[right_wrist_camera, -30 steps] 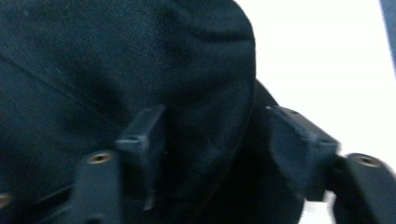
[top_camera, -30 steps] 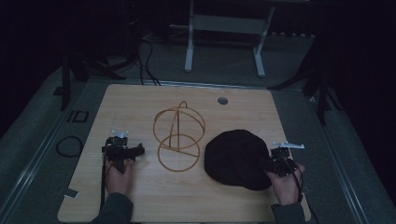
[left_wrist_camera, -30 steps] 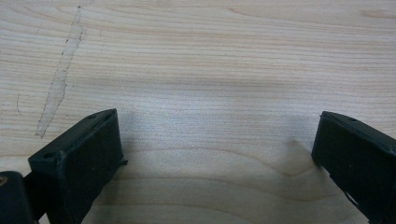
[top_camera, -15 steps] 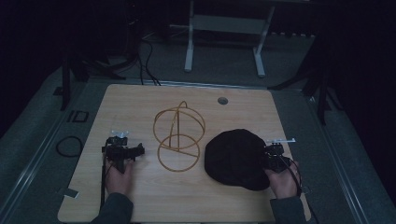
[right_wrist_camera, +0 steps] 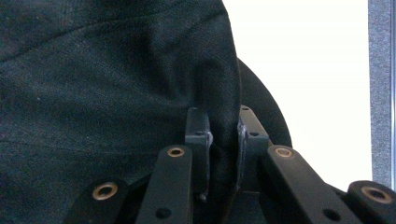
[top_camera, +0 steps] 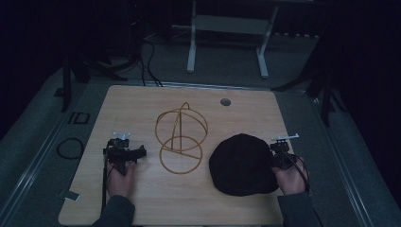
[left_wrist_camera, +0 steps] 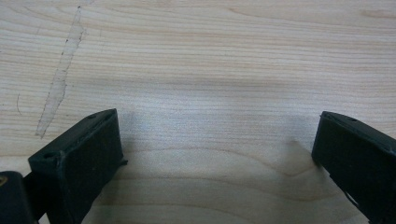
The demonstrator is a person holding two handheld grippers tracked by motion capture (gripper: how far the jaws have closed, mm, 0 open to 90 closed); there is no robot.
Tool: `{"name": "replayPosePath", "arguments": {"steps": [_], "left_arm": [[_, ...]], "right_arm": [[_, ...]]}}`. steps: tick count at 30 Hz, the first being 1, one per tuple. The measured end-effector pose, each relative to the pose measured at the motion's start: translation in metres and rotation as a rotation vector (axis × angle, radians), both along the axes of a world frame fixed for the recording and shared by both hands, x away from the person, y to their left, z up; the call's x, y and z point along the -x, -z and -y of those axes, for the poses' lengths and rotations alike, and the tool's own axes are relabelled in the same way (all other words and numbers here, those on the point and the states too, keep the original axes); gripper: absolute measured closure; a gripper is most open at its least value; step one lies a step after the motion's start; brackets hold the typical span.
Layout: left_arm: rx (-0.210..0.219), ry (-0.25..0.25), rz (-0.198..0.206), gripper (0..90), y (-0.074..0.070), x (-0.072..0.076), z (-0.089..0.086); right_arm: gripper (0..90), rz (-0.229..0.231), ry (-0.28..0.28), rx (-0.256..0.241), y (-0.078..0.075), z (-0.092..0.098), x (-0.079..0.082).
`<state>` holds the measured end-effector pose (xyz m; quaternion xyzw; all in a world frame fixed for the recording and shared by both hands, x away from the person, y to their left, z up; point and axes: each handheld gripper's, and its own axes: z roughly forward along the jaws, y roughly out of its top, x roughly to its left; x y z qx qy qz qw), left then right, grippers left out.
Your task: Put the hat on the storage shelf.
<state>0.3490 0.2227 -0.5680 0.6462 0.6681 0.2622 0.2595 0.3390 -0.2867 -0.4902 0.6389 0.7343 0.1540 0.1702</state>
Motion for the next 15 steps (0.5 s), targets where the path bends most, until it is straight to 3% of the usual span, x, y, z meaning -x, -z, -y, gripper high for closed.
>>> {"name": "replayPosePath", "arguments": {"steps": [9,15], "left_arm": [[0.0,0.0,0.0,1.2,0.0,0.0,0.0],[0.0,0.0,0.0,1.2,0.0,0.0,0.0]], "right_arm": [[78.8,-0.023,-0.025,-0.032,-0.01,0.003,-0.01],[79.1,-0.038,-0.044,-0.026,-0.016,0.004,-0.017]]}}
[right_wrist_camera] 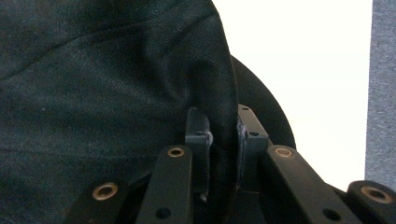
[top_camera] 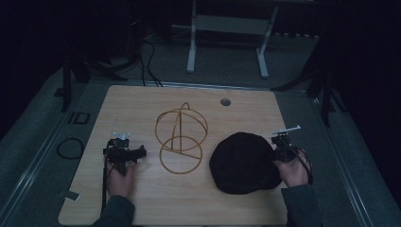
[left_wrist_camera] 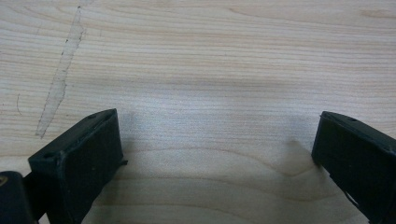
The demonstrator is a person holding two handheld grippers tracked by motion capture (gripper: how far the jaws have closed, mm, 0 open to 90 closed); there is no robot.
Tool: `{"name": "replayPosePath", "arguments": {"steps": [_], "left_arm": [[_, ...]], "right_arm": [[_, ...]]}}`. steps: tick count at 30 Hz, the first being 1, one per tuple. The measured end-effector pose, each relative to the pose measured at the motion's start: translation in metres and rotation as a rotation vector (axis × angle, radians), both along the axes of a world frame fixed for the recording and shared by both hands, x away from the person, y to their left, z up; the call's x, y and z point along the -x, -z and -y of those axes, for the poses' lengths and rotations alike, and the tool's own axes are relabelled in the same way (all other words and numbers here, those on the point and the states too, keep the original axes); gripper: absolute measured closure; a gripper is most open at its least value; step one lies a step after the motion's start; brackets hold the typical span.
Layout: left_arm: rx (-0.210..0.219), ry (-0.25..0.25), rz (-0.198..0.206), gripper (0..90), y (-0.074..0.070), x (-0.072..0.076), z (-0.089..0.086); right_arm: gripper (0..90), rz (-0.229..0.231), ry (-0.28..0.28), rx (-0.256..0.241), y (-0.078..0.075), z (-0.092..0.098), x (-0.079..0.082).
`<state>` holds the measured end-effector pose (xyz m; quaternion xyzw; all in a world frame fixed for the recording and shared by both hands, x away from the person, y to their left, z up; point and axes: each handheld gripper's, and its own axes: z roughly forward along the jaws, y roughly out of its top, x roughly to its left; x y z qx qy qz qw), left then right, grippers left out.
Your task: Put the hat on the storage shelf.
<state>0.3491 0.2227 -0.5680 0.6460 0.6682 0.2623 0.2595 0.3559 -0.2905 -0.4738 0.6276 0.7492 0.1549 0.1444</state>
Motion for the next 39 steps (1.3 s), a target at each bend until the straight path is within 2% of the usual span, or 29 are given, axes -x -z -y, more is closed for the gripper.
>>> {"name": "replayPosePath", "arguments": {"steps": [9,14,23,27,34,39], "left_arm": [[-0.001,0.0,-0.001,1.2,0.0,0.0,0.0],[-0.001,0.0,-0.001,1.2,0.0,0.0,0.0],[0.0,0.0,-0.001,1.2,0.0,0.0,0.0],[-0.001,0.0,-0.001,1.2,0.0,0.0,0.0],[-0.001,0.0,-0.001,1.2,0.0,0.0,0.0],[-0.001,0.0,-0.001,1.2,0.0,0.0,0.0]], "right_arm": [[79.1,-0.022,-0.029,-0.014,-0.01,0.002,-0.015],[79.0,-0.026,-0.036,-0.004,-0.019,0.002,-0.025],[79.0,-0.03,-0.044,-0.048,-0.033,0.004,-0.039],[79.0,-0.054,-0.069,-0.058,-0.039,0.002,-0.046],[79.0,-0.066,-0.092,-0.061,-0.047,-0.002,-0.057],[79.2,-0.068,-0.085,-0.063,-0.053,-0.001,-0.062]]}}
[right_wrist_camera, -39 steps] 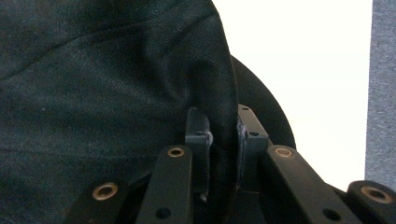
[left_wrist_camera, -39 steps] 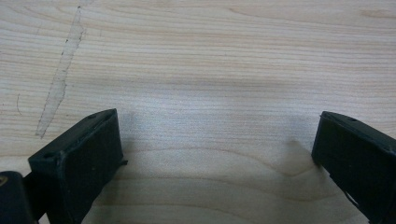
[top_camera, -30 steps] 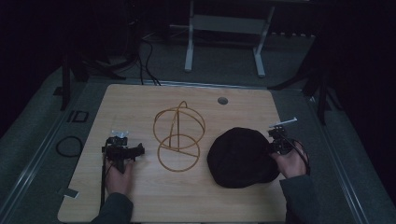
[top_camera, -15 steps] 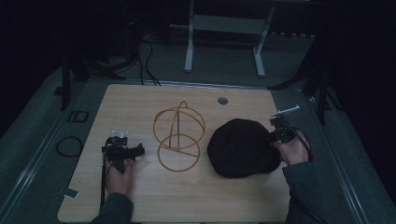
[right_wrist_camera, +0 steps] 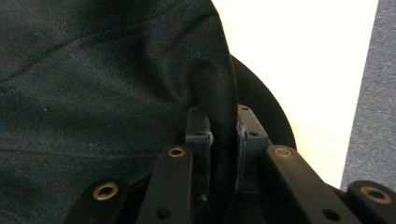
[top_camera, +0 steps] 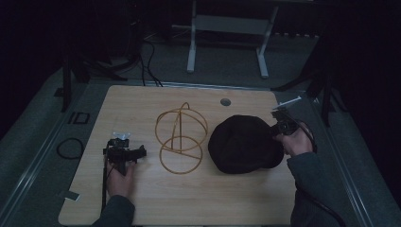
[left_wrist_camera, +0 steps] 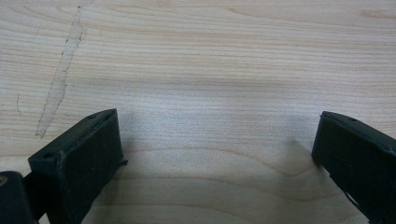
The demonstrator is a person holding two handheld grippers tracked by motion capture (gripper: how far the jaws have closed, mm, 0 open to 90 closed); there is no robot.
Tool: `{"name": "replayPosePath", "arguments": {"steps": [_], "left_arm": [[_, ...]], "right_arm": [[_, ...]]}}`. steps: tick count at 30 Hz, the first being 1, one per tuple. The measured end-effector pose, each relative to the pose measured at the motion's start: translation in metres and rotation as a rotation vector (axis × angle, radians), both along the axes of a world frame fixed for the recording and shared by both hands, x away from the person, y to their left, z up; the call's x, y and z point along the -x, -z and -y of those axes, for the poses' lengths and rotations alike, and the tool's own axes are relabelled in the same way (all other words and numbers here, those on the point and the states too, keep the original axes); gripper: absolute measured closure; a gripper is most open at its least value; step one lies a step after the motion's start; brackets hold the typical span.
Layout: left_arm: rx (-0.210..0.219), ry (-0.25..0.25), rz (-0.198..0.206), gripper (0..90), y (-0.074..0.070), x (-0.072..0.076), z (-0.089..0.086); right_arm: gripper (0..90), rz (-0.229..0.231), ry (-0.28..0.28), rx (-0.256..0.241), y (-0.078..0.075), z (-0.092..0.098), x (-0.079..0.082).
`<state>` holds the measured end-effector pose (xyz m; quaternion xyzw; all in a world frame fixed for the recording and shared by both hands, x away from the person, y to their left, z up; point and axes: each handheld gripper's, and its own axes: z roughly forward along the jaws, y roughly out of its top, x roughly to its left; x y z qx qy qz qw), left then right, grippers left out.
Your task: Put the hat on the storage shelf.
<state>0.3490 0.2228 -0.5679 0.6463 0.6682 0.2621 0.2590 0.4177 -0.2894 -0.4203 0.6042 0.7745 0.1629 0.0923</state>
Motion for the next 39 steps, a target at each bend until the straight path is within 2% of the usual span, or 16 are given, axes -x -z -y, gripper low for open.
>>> {"name": "replayPosePath", "arguments": {"steps": [3,9,20,25,39], "left_arm": [[0.0,0.0,0.0,1.2,0.0,0.0,0.0],[0.0,0.0,0.0,1.2,0.0,0.0,0.0],[0.0,0.0,0.0,1.2,0.0,0.0,0.0],[0.0,0.0,0.0,1.2,0.0,0.0,0.0],[0.0,0.0,0.0,1.2,0.0,0.0,0.0]], "right_arm": [[79.2,0.001,0.007,0.001,-0.004,0.002,-0.003],[79.2,-0.011,0.014,-0.045,-0.009,0.009,-0.008],[79.1,-0.013,0.029,-0.076,-0.016,0.021,-0.014],[79.1,-0.013,0.039,-0.109,-0.019,0.026,-0.017],[79.1,0.008,0.046,-0.169,-0.038,0.032,-0.02]]}}
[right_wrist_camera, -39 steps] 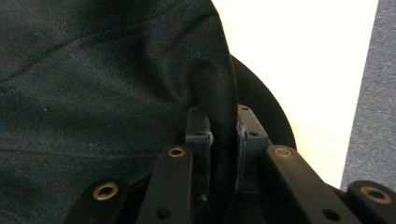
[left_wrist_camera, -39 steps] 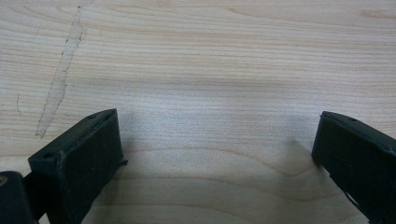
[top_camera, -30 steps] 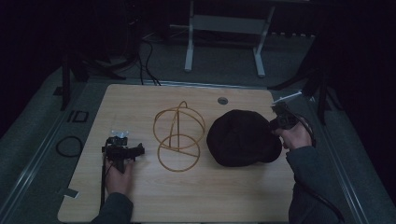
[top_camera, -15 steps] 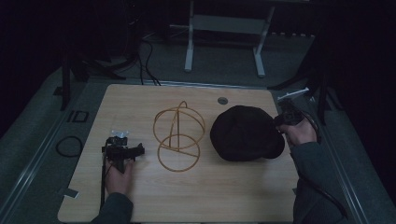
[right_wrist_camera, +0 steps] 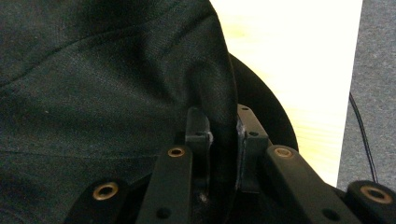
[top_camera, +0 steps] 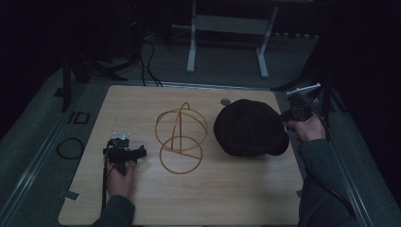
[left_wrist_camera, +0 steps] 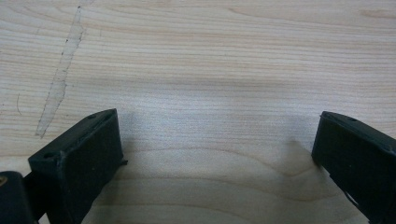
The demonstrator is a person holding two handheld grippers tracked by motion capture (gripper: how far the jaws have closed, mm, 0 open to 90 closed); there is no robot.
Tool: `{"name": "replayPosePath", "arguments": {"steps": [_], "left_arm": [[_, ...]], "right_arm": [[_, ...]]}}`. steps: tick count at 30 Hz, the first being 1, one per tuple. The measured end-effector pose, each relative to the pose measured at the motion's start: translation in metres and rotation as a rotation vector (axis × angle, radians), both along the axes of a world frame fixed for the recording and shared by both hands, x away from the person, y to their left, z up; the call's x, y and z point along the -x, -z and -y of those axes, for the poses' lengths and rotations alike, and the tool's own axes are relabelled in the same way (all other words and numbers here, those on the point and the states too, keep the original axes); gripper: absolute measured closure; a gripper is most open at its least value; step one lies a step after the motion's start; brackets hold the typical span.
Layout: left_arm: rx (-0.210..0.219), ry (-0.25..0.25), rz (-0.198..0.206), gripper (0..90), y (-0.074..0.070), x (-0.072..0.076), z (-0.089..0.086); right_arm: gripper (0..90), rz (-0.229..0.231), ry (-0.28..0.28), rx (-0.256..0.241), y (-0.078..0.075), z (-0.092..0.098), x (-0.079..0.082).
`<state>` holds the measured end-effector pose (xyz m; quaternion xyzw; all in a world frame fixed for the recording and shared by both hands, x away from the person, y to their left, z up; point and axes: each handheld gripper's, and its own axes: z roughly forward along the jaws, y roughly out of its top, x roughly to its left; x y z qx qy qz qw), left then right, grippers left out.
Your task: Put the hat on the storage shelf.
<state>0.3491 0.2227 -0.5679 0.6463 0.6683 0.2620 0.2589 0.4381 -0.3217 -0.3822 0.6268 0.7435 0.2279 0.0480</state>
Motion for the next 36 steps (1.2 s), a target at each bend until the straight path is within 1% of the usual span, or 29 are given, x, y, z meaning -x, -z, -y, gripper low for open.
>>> {"name": "replayPosePath", "arguments": {"steps": [1,5,13,17,23,26,29,32,36], "left_arm": [[0.0,0.0,0.0,1.2,0.0,0.0,0.0],[0.0,0.0,-0.001,1.2,0.0,0.0,0.0],[-0.001,0.002,-0.002,1.2,0.0,0.0,0.0],[-0.001,0.001,-0.002,1.2,0.0,0.0,0.0],[0.0,0.0,-0.001,1.2,0.0,0.0,0.0],[0.0,0.001,-0.001,1.2,0.0,0.0,0.0],[0.0,0.001,-0.001,1.2,0.0,0.0,0.0],[0.0,0.001,-0.001,1.2,0.0,0.0,0.0],[0.0,0.001,-0.001,1.2,0.0,0.0,0.0]], "right_arm": [[79.1,0.0,0.0,0.0,0.0,0.0,0.0],[79.1,0.006,-0.007,-0.027,-0.006,-0.001,-0.001],[79.0,0.022,-0.01,-0.034,-0.015,-0.002,0.0],[79.0,0.029,-0.012,-0.047,-0.019,-0.001,0.0],[78.9,0.03,-0.015,-0.068,-0.025,-0.002,-0.001],[78.9,0.032,-0.019,-0.07,-0.028,-0.003,-0.002],[78.9,0.033,-0.026,-0.085,-0.034,-0.005,-0.003],[78.9,0.026,-0.033,-0.089,-0.038,-0.007,-0.004],[78.9,0.029,-0.039,-0.09,-0.043,-0.01,-0.005]]}}
